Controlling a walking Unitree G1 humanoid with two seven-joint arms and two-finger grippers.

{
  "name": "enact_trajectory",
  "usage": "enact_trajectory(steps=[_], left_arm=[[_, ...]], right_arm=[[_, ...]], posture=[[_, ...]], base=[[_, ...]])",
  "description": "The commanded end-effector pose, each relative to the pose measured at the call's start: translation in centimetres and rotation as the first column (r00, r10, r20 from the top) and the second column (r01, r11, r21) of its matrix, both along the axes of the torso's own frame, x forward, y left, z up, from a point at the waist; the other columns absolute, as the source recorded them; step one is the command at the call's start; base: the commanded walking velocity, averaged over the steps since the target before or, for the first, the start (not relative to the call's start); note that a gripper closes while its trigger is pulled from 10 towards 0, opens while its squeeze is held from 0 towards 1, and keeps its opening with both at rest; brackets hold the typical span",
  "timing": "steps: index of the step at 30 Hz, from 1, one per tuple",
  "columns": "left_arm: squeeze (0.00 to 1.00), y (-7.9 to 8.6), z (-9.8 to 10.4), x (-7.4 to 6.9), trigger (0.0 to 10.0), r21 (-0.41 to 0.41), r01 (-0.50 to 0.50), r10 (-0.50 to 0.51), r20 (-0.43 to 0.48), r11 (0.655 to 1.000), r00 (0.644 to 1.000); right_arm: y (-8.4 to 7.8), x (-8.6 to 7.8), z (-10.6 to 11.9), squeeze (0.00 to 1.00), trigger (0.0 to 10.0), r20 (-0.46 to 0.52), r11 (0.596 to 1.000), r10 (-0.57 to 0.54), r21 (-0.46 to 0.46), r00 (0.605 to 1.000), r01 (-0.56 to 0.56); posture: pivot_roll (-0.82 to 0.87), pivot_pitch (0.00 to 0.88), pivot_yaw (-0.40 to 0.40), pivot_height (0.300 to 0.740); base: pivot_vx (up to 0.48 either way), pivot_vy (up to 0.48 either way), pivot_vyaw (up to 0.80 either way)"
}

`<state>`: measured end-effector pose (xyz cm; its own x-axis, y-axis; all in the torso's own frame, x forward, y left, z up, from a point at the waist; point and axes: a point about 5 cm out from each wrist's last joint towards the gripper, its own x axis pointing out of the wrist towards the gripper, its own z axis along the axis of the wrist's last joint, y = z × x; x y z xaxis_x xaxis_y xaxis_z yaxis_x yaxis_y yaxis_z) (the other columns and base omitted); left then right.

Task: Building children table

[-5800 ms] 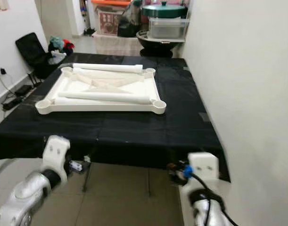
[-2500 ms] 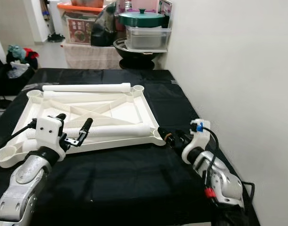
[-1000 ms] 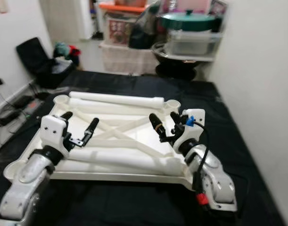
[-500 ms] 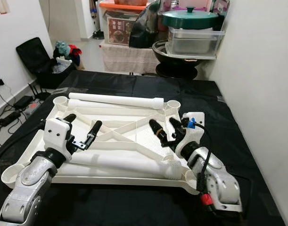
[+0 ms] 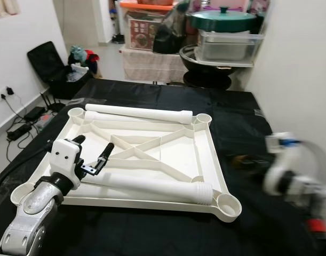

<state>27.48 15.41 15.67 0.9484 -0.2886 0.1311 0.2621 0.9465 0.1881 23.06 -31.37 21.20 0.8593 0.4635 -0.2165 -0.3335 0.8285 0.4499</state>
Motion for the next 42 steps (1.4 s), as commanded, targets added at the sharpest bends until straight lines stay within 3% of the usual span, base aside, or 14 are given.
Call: enact_trajectory(steps=[1,4,6,7,11,14,16,18,20,22,37,42], left_arm=[[0.0,-0.5,0.0,0.1,10.0,0.014,0.03,-0.03,0.005,0.999,1.0],[0.0,-0.6,0.0,0.3,10.0,0.015,0.037,-0.037,0.004,0.999,0.999],[0.0,-0.6,0.0,0.3,10.0,0.016,0.037,-0.037,0.003,0.999,0.999],[0.0,-0.6,-0.1,0.4,10.0,0.015,0.035,-0.035,0.002,0.999,0.999],[0.0,-0.6,-0.1,0.5,10.0,0.014,0.033,-0.033,0.001,0.999,0.999],[0.0,-0.9,-0.2,0.6,10.0,0.011,0.036,-0.036,0.002,0.999,0.999],[0.0,-0.9,-0.2,0.6,10.0,0.011,0.036,-0.036,0.002,0.999,0.999],[0.0,-0.9,-0.1,0.7,10.0,0.01,0.036,-0.036,0.007,0.999,0.999],[0.0,-0.9,-0.1,0.7,10.0,0.01,0.036,-0.036,0.007,0.999,0.999],[0.0,-0.4,0.0,0.8,10.0,0.013,0.02,-0.02,0.013,1.0,1.0],[0.0,-0.7,-0.1,0.8,10.0,0.01,0.018,-0.018,0.017,1.0,1.0],[0.0,-0.5,-0.2,1.0,10.0,0.014,0.015,-0.016,0.018,1.0,1.0]], right_arm=[[1.1,-0.7,-0.8,0.0,10.0,-0.047,0.995,0.097,0.008,0.994,-0.097],[0.9,-2.2,-1.8,0.0,10.0,-0.158,0.99,0.128,-0.039,0.979,-0.135],[0.8,-2.4,-1.9,0.0,10.0,-0.174,0.99,0.128,-0.034,0.976,-0.135],[1.5,-2.5,-1.9,0.0,10.0,-0.182,0.988,0.157,0.032,0.971,-0.154],[2.2,-2.5,-2.1,0.0,10.0,-0.18,0.982,0.188,0.063,0.966,-0.18],[4.0,-1.9,-3.3,0.0,10.0,-0.189,0.972,0.231,0.094,0.954,-0.217],[4.0,-1.9,-3.3,0.0,10.0,-0.189,0.972,0.231,0.094,0.954,-0.217],[5.4,-0.9,-4.5,0.0,10.0,-0.196,0.97,0.233,0.12,0.953,-0.212],[5.4,-0.9,-4.5,0.0,10.0,-0.196,0.97,0.233,0.12,0.953,-0.212],[6.5,-0.5,-5.3,0.0,10.0,-0.206,0.964,0.256,0.12,0.944,-0.235],[6.8,-1.2,-6.3,0.0,10.0,-0.269,0.966,0.257,0.094,0.928,-0.24],[7.5,-1.3,-6.3,0.0,10.0,-0.254,0.956,0.286,0.144,0.924,-0.257]], posture=[[0.03,0.0,-0.047,0.74],[0.02,0.0,-0.045,0.74],[0.02,0.0,-0.045,0.74],[0.0,0.0,-0.046,0.74],[0.0,0.0,-0.045,0.74],[0.01,0.0,-0.05,0.74],[0.01,0.0,-0.05,0.74],[0.03,0.0,-0.059,0.74],[0.03,0.0,-0.059,0.74],[0.04,0.0,-0.07,0.74],[0.03,0.0,-0.072,0.74],[0.03,0.0,-0.072,0.74]], base=[[0.0,0.0,0.0],[0.0,0.0,0.0],[0.0,0.0,0.0],[0.0,0.0,0.0],[0.0,0.0,0.0],[0.0,0.0,0.0],[0.0,0.0,0.0],[0.0,0.0,0.0],[0.0,0.0,0.0],[0.0,0.0,0.0],[0.0,0.0,0.0],[0.0,0.0,0.0]])
